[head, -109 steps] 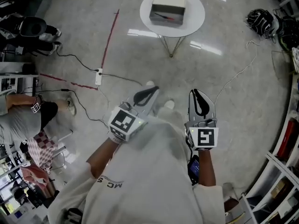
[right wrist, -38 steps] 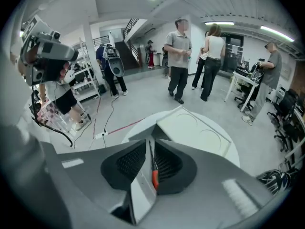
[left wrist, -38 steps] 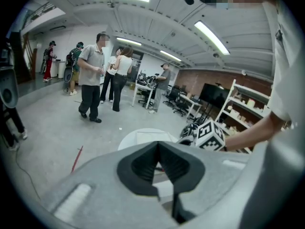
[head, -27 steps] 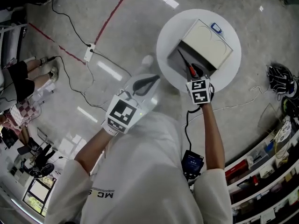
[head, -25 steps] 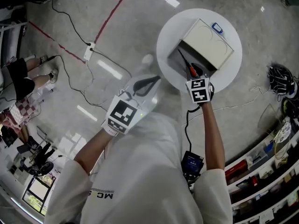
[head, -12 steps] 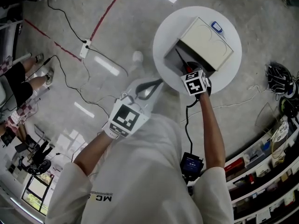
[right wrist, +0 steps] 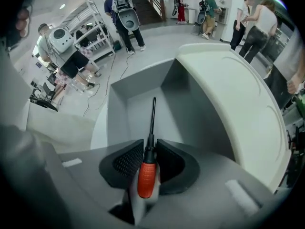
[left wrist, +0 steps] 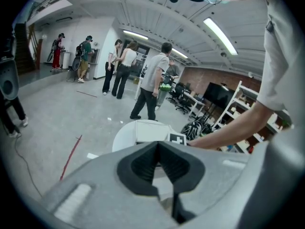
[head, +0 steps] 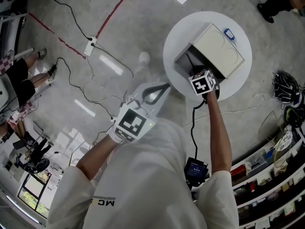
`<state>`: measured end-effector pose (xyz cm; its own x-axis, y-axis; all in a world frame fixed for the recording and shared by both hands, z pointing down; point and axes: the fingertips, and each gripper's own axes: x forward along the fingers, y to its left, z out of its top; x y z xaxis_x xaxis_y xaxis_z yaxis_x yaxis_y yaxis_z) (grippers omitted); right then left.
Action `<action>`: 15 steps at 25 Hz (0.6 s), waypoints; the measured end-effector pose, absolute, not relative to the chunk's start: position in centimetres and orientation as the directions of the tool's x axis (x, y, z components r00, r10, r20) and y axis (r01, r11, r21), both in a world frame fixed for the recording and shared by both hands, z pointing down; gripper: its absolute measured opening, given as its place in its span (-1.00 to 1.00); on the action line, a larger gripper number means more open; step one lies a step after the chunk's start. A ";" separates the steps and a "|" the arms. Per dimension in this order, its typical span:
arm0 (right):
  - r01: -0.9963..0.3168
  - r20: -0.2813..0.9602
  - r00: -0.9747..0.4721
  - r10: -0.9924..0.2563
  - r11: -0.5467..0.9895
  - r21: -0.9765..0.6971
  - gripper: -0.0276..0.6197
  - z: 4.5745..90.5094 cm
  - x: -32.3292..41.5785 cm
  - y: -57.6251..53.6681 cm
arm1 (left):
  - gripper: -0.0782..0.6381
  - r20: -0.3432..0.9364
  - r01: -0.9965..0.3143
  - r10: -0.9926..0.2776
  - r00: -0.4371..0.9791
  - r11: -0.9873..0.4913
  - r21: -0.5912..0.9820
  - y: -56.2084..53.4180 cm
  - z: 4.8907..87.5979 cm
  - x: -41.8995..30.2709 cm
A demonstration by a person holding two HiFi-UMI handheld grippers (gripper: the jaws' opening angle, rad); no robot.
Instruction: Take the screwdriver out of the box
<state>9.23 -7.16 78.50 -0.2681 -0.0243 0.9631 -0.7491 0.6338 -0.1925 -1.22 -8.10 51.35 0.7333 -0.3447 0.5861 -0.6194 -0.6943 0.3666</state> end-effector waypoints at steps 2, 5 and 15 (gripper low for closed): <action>-0.757 0.968 -0.251 -0.018 0.626 -0.185 -0.72 78.8 9.6 -7.0 | -0.78 0.588 -0.621 -0.345 0.732 -0.693 0.366 -8.1 51.4 -1.5; -0.764 0.970 -0.243 -0.009 0.617 -0.186 -0.73 78.7 10.0 -6.8 | -0.78 0.589 -0.622 -0.347 0.730 -0.694 0.363 -8.0 51.1 -1.6; -0.794 0.973 -0.222 -0.057 0.590 -0.147 -0.74 77.3 9.2 -6.8 | -0.78 0.576 -0.608 -0.345 0.741 -0.708 0.358 -7.8 50.2 -3.5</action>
<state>9.16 -6.81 77.29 -0.2224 -0.0574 0.9733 -0.7937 0.5904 -0.1466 -3.52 -7.85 50.18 0.7409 -0.3448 0.5763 -0.6083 -0.7082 0.3584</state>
